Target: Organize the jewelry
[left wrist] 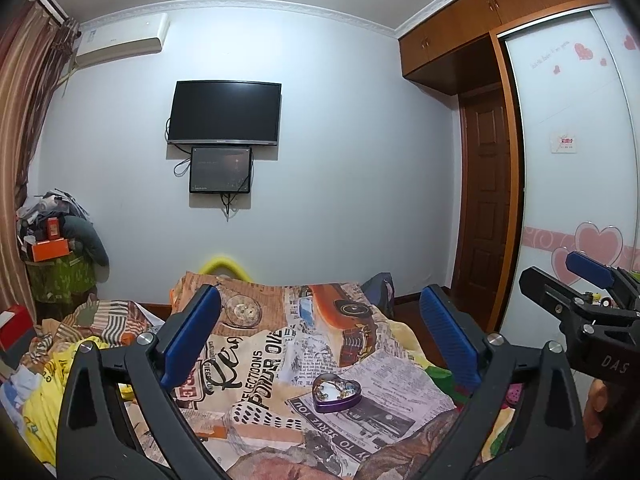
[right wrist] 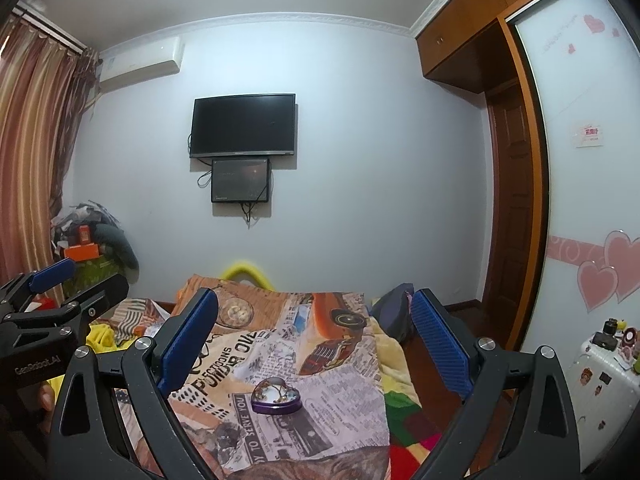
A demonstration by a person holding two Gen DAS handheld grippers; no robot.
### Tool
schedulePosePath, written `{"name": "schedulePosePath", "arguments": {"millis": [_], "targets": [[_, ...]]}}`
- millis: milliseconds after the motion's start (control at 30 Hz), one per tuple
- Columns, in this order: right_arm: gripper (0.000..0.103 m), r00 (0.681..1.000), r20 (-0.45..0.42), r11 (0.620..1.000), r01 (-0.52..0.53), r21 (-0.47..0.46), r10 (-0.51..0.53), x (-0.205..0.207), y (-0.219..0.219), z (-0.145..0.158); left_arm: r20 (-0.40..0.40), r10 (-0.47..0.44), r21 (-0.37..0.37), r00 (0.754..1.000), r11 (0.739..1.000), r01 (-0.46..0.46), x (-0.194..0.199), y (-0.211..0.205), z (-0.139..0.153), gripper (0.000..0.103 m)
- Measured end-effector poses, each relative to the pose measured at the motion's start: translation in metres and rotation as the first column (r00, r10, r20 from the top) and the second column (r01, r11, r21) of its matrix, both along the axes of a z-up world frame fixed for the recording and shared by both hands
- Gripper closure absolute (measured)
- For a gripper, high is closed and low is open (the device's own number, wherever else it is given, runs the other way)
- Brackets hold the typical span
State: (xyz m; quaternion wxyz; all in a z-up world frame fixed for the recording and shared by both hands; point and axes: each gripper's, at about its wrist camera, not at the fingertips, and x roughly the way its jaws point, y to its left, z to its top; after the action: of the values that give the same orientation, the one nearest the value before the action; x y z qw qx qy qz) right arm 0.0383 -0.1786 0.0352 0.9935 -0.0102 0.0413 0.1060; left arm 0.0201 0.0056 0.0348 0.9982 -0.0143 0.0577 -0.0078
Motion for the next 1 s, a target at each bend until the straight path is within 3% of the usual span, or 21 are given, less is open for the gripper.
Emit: {"name": "schedulePosePath", "arguments": {"millis": [1000], "targets": [[0.007, 0.998, -0.05, 1.0, -0.026, 0.01, 0.027, 0.0003, -0.005, 0.0004, -0.024, -0.015, 0.026, 1.0, 1.0, 0.015, 0.0015, -0.0098, -0.0012, 0.002]]}}
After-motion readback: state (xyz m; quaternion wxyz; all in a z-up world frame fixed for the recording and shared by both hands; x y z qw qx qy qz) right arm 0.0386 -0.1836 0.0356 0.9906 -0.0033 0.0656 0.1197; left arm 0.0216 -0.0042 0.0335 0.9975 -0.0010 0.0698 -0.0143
